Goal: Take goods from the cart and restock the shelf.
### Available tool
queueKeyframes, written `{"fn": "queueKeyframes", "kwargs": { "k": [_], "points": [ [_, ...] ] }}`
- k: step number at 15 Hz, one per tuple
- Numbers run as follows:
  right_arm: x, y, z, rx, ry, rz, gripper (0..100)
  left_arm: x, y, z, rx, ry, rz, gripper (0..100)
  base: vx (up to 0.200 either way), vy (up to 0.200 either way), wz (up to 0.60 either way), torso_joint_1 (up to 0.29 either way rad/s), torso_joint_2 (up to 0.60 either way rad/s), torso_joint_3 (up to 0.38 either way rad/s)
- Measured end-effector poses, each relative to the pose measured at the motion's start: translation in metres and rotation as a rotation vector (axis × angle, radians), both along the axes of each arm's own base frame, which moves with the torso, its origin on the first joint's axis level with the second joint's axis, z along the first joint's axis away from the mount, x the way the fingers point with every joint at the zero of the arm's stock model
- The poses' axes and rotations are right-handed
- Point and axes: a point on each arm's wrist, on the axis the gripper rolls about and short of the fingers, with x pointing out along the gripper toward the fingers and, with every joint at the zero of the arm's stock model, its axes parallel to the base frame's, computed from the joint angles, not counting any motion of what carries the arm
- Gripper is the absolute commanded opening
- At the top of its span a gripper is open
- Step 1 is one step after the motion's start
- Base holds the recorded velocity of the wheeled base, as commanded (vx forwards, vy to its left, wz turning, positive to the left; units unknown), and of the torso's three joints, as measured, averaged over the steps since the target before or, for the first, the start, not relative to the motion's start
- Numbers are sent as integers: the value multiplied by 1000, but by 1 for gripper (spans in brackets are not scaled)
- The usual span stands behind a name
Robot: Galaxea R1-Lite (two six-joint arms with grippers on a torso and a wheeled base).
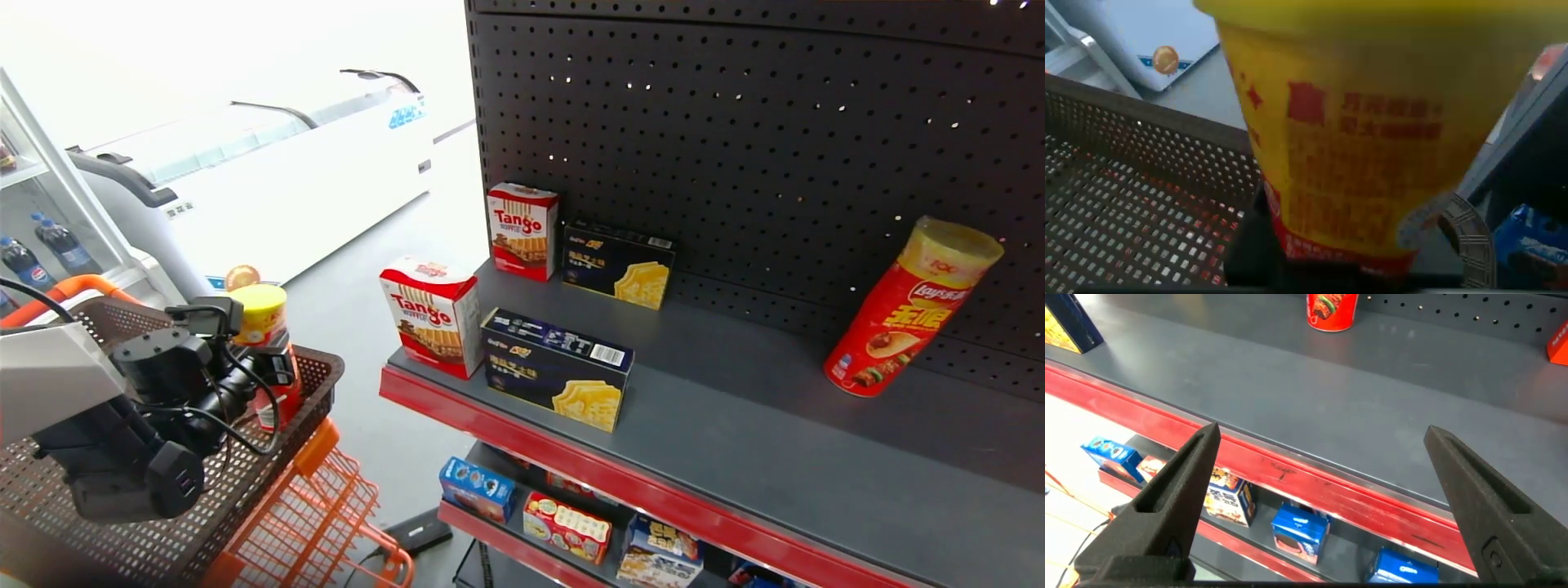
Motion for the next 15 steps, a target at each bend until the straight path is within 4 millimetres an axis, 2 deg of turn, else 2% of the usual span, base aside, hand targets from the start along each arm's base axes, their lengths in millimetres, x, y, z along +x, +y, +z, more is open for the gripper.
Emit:
{"fn": "queueKeyframes", "kwargs": {
  "k": [2, 5, 11, 15],
  "points": [
    [0, 0, 0, 0, 0, 0, 100, -2, -6, 11, 22, -22, -18, 0, 0, 0, 0, 0, 0, 0],
    [0, 0, 0, 0, 0, -1, 100, -15, -14, 42, 32, -55, -43, 0, 0, 0, 0, 0, 0, 0],
    [0, 0, 0, 0, 0, 0, 100, -44, -24, 122, 48, -159, -98, 0, 0, 0, 0, 0, 0, 0],
    [0, 0, 0, 0, 0, -1, 100, -70, -53, 173, -20, -74, -192, 0, 0, 0, 0, 0, 0, 0]
  ]
}}
